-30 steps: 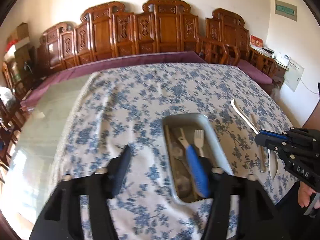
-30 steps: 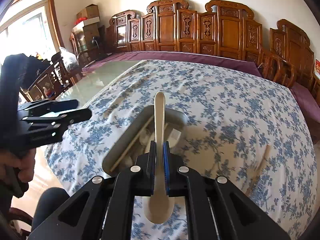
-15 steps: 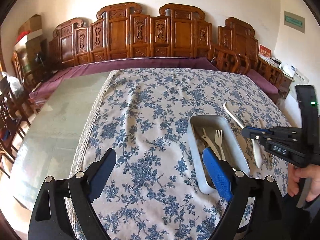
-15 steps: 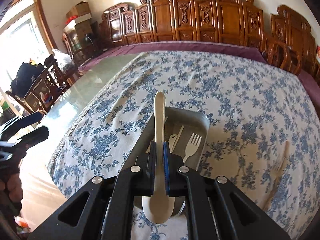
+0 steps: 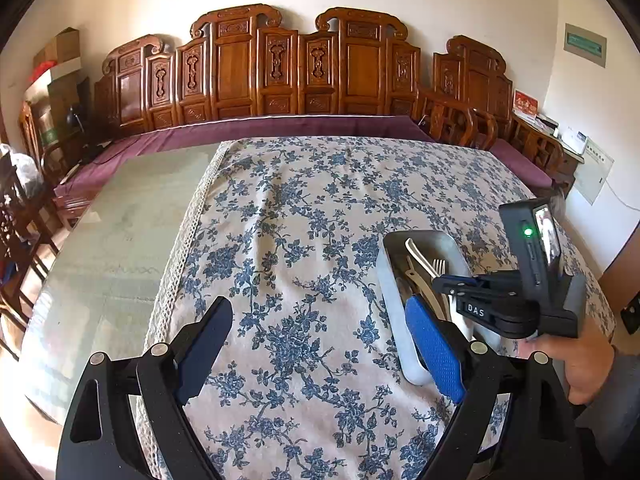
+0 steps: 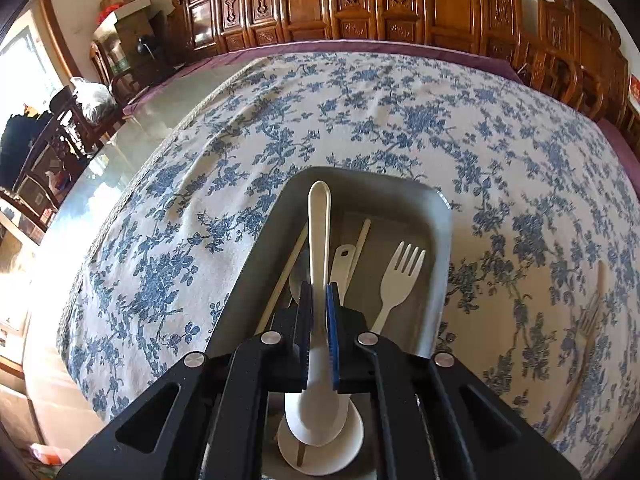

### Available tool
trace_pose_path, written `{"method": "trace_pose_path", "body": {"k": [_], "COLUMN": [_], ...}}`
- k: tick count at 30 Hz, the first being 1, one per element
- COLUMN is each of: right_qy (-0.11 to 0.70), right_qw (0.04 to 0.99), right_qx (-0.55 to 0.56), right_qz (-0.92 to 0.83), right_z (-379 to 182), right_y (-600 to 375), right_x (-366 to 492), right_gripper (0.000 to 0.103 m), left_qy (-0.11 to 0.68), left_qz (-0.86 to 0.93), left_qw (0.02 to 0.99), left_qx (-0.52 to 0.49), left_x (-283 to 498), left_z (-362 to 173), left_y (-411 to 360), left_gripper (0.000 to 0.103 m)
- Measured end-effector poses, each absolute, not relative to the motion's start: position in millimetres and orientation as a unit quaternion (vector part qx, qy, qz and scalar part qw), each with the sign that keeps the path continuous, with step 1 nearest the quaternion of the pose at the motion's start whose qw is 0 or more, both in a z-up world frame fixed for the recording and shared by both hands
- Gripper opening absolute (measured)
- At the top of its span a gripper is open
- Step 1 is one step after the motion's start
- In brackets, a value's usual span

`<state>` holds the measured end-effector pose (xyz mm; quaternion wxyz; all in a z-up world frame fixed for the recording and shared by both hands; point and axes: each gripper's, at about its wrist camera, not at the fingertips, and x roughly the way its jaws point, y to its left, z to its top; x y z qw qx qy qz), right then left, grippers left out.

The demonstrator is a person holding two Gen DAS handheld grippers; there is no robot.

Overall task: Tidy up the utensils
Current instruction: 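Lower the white spoon into the tray and open the right tool, then grasp a wooden chopstick with the right tool while the left tool grasps a steel fork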

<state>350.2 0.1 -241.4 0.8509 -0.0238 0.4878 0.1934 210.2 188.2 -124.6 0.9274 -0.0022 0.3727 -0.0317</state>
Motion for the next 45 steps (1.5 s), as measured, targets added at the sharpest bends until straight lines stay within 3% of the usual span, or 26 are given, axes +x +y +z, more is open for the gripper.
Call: {"method": "trace_pose_path", "body": {"k": [12, 22, 26, 33, 45], "right_qy": [0.461, 0.411, 0.415, 0.450, 0.476], "right_qw": [0.862, 0.893, 0.898, 0.888, 0.875], "right_qx": [-0.023, -0.031, -0.035, -0.008, -0.004], "right_qz": [0.209, 0.182, 0.141, 0.091, 0.085], "right_z": [-224, -194, -208, -252, -287], "right_y": [-23, -126, -187, -257, -257], "right_x": [343, 309, 305, 314, 343], "right_gripper": [0.010, 0.010, 0.017, 0.021, 0.023], "left_qy": [0.383, 0.377, 0.373, 0.385, 0.413], "left_qz": [-0.032, -0.051, -0.060, -0.076, -0.100], "left_qw": [0.923, 0.924, 0.925, 0.919, 0.904], "left_qx": [0.009, 0.031, 0.034, 0.037, 0.048], "left_x": [212, 223, 228, 237, 237], "left_z": [-130, -123, -126, -145, -183], "left_y": [177, 117, 86, 33, -23], "left_gripper": [0.085, 0.085, 0.085, 0.085, 0.085]}}
